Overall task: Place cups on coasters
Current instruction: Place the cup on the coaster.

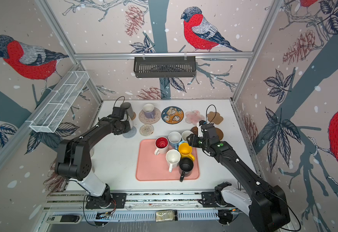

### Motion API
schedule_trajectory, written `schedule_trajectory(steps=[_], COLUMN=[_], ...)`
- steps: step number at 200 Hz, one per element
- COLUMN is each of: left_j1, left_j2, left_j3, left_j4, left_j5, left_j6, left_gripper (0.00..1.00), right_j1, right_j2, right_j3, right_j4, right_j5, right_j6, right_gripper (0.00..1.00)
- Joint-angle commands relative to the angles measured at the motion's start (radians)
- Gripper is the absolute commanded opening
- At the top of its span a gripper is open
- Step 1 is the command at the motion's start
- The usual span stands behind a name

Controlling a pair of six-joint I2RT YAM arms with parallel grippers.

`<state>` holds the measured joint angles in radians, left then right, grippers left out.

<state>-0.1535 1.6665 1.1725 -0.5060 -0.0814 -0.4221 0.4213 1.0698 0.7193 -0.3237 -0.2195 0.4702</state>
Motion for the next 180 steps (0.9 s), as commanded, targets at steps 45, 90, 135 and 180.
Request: schedule_trajectory(steps=[45, 90, 135, 180], left_j1=[-0.004, -0.007, -0.017, -0.021], left_j2=[-0.024, -0.001, 0.002, 0.008], left_j3=[-0.052, -0.045, -0.055, -0.051], left_j4=[0.099, 0.101, 0.095, 0.081], left_j5=[0.027, 0.019, -0.003, -0.017], left_j6=[-0.011, -0.018, -0.018, -0.019], left_gripper=[0.00, 0.00, 0.00, 0.07], right_j1=[-0.004, -0.004, -0.005, -0.006], right_j2=[0.007, 0.005, 0.009, 0.000], right_j3=[0.002, 0.000, -0.001, -0.003], right_j4=[0.023, 0.023, 0.028, 0.026], right_j5=[-0.018, -0.021, -0.032, -0.031], right_j6=[-0.011, -0.011, -0.012, -0.013], right_gripper=[0.60, 0.60, 0.60, 0.60])
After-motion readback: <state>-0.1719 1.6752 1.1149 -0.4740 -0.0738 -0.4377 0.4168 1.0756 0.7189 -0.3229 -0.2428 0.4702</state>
